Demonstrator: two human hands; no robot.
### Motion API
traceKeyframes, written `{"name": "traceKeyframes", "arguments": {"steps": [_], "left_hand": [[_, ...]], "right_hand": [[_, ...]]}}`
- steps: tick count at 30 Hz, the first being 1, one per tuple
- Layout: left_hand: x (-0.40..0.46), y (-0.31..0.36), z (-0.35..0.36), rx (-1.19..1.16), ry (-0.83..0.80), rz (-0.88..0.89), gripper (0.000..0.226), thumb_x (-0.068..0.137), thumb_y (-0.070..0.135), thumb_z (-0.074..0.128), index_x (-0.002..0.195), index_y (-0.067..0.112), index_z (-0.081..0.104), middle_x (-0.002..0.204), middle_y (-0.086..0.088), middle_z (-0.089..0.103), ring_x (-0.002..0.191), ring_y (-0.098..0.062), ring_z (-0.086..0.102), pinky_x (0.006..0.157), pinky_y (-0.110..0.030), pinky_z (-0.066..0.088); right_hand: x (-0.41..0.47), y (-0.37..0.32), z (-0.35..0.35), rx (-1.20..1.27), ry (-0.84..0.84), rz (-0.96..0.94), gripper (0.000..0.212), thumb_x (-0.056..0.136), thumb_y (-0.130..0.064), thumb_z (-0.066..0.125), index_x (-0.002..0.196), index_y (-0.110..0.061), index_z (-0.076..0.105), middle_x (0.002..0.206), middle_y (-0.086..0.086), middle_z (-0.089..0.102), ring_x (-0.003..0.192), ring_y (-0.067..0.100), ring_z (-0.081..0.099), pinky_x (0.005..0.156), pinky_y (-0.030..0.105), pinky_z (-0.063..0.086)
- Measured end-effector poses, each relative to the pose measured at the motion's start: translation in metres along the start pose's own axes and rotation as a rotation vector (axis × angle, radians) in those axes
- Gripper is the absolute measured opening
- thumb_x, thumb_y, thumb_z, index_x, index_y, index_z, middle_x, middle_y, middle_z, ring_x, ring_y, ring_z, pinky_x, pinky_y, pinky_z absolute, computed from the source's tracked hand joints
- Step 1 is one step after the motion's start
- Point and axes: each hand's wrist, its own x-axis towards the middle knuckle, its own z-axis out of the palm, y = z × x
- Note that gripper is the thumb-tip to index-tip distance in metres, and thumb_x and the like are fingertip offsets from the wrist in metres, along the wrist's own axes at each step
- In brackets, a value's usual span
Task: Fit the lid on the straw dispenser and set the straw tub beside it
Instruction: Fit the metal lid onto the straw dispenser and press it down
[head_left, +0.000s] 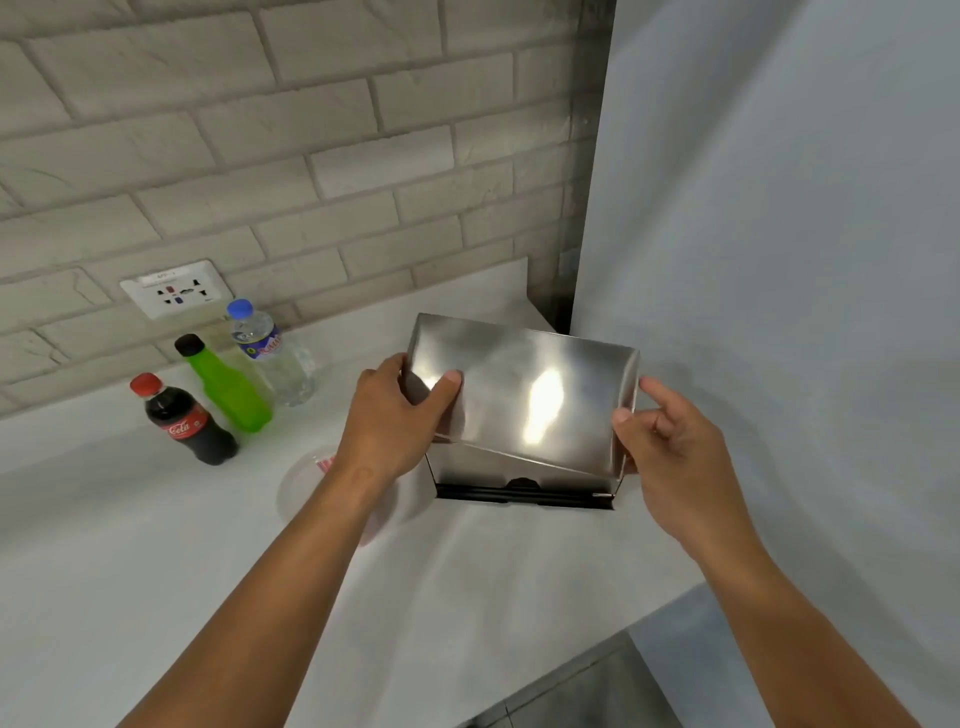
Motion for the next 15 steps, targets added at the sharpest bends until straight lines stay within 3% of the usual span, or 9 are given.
{"name": "traceKeyframes", "arguments": {"steps": [2, 5, 7, 9, 12, 15], "left_hand": [[0.005, -0.003, 0.003, 0.016, -0.014, -0.003, 0.049, 0.086, 0.066, 0.067, 0.085, 0.017, 0.065, 0.091, -0.007, 0.066, 0.079, -0.021, 0.064, 0.066, -0.028, 0.048], [0.010, -0.005, 0.008, 0.101, 0.009, -0.019, 0.049, 0.089, 0.064, 0.067, 0.077, 0.017, 0.059, 0.089, -0.011, 0.066, 0.071, -0.019, 0.061, 0.057, -0.023, 0.039], [0.015, -0.006, 0.013, 0.155, -0.001, -0.025, 0.053, 0.090, 0.067, 0.064, 0.087, 0.014, 0.064, 0.096, -0.013, 0.067, 0.076, -0.023, 0.065, 0.059, -0.025, 0.042], [0.020, -0.008, 0.017, 0.190, -0.006, -0.037, 0.058, 0.088, 0.071, 0.062, 0.093, 0.013, 0.067, 0.101, -0.012, 0.065, 0.076, -0.022, 0.065, 0.061, -0.026, 0.043], [0.027, -0.010, 0.021, 0.252, -0.008, -0.058, 0.059, 0.087, 0.074, 0.060, 0.095, 0.016, 0.068, 0.107, -0.005, 0.054, 0.070, -0.010, 0.057, 0.065, -0.027, 0.042], [0.033, -0.011, 0.026, 0.294, -0.023, -0.072, 0.057, 0.086, 0.075, 0.059, 0.094, 0.019, 0.066, 0.107, -0.003, 0.051, 0.069, -0.006, 0.054, 0.070, -0.028, 0.044]], "right_hand": [[0.012, 0.000, 0.003, -0.029, 0.032, 0.010, 0.041, 0.101, -0.027, 0.066, 0.142, -0.024, 0.060, 0.078, 0.000, 0.073, 0.068, -0.004, 0.067, 0.068, 0.004, 0.049], [0.027, -0.001, 0.006, -0.099, 0.029, -0.001, 0.012, 0.102, -0.029, 0.064, 0.108, -0.030, 0.074, 0.069, -0.012, 0.062, 0.064, -0.005, 0.060, 0.065, 0.002, 0.045], [0.038, 0.002, 0.007, -0.131, 0.016, 0.044, 0.016, 0.102, -0.039, 0.060, 0.105, -0.030, 0.073, 0.098, -0.013, 0.070, 0.090, -0.005, 0.065, 0.086, 0.014, 0.050], [0.048, 0.004, 0.007, -0.174, -0.014, 0.098, 0.035, 0.102, -0.047, 0.056, 0.123, -0.025, 0.072, 0.123, -0.006, 0.067, 0.110, 0.010, 0.062, 0.089, 0.019, 0.046], [0.058, 0.008, 0.005, -0.207, -0.043, 0.121, 0.023, 0.103, -0.049, 0.053, 0.109, -0.035, 0.071, 0.121, -0.008, 0.065, 0.098, 0.004, 0.060, 0.075, 0.010, 0.037], [0.064, 0.012, 0.006, -0.217, -0.086, 0.145, 0.029, 0.104, -0.050, 0.051, 0.104, -0.031, 0.073, 0.108, -0.001, 0.068, 0.081, 0.004, 0.061, 0.064, 0.022, 0.043]]}}
